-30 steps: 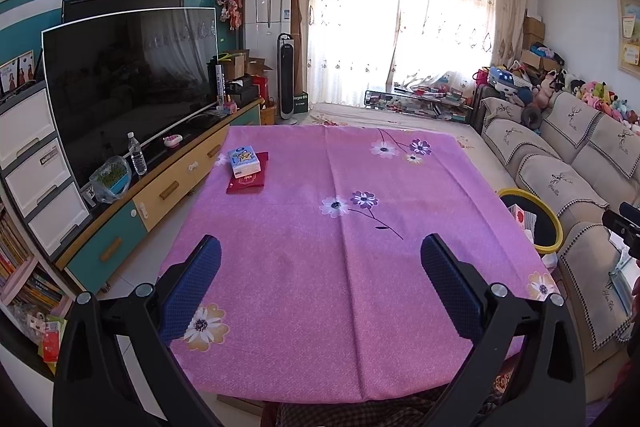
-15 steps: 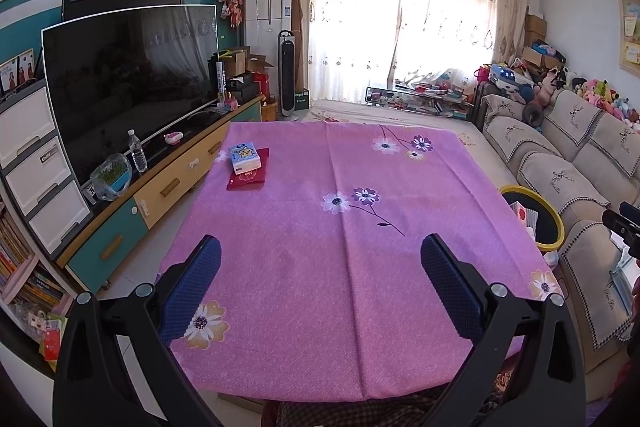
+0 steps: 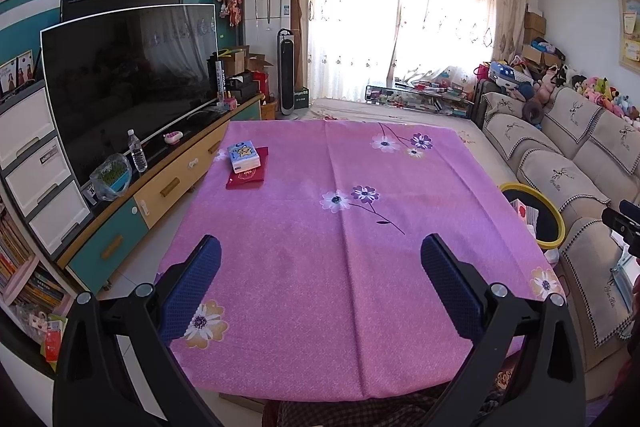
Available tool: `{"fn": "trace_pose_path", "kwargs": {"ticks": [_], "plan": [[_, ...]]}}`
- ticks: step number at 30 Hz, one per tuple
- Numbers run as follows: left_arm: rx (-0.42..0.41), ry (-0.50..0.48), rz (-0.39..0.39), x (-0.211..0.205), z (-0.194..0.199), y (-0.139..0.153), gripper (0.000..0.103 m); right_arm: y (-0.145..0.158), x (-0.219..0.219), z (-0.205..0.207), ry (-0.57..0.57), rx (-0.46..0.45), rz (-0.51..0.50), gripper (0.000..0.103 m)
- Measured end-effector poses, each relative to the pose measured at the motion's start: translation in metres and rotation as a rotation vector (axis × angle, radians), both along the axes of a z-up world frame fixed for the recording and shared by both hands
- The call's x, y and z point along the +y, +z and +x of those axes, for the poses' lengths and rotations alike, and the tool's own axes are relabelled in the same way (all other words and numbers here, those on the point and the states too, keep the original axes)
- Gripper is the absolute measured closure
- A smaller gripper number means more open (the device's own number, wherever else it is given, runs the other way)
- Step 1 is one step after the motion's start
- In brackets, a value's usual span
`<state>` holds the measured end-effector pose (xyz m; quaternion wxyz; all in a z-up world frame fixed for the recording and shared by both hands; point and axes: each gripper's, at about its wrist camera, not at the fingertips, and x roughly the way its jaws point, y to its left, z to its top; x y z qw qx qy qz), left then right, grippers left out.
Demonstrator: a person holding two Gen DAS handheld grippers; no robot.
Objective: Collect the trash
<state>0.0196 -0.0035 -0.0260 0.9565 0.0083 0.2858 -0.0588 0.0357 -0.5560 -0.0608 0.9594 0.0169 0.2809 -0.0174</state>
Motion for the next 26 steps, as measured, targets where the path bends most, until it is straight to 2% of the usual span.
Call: {"fn": "trace_pose_path", "kwargs": {"ticks": [13,16,22,26], "plan": [[0.007,-0.008,0.016,-0.007,0.006,-0.008,0.005,-0.007,-0.001,0.002,0.001,0.009,0.003,0.006],[0.035,-0.003,-0.009,-0.006,0.016,-0.011,0.005,-0.011,-0.002,0.005,0.002,0.015,0.004,0.006],[0.081,0.017,-0.02,-0.004,0.054,-0.017,0.005,-0.013,0.0,0.033,0.041,0.042,0.019,0.006],[0.087,0.028,0.013,-0.006,0.11,-0.025,0.005,-0.022,0.006,0.084,0.088,0.093,0.064,0.006]]}}
